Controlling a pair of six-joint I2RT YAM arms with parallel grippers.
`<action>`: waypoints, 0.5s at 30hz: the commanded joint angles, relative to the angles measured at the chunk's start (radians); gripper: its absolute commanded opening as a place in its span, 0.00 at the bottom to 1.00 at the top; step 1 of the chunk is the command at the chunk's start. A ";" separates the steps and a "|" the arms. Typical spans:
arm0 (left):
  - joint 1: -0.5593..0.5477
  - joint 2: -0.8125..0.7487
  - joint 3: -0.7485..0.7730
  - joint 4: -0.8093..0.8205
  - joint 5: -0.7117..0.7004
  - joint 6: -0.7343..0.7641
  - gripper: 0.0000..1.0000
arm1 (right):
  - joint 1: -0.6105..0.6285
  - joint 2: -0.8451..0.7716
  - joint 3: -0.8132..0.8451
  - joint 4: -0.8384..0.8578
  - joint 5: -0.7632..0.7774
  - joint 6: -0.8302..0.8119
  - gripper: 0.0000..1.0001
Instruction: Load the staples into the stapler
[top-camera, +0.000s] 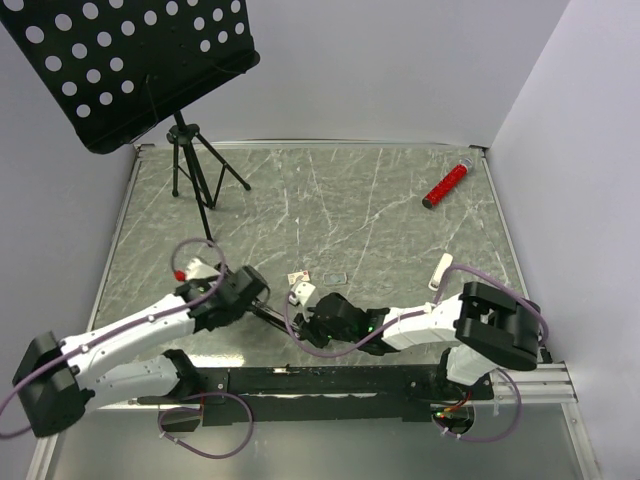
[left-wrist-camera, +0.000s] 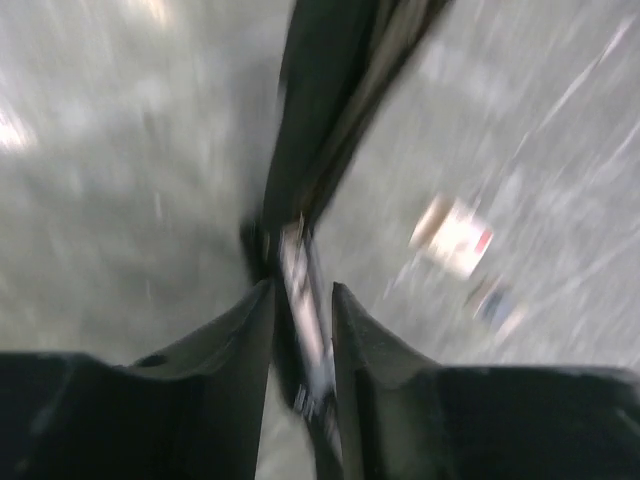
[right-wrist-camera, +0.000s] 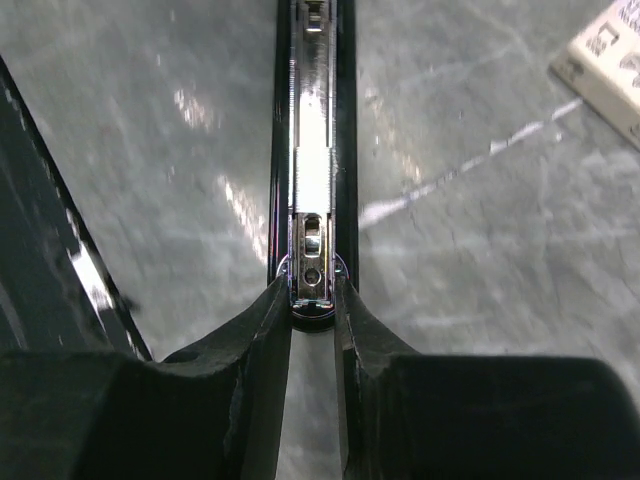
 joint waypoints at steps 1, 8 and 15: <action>-0.144 0.055 0.042 -0.024 0.140 -0.196 0.24 | 0.002 0.036 0.023 0.084 -0.048 0.053 0.15; -0.234 0.128 0.091 -0.102 0.063 -0.325 0.34 | 0.002 0.038 0.009 0.110 -0.053 0.056 0.15; -0.236 -0.022 0.125 -0.254 -0.083 -0.365 0.82 | 0.002 0.041 -0.008 0.130 -0.071 0.068 0.15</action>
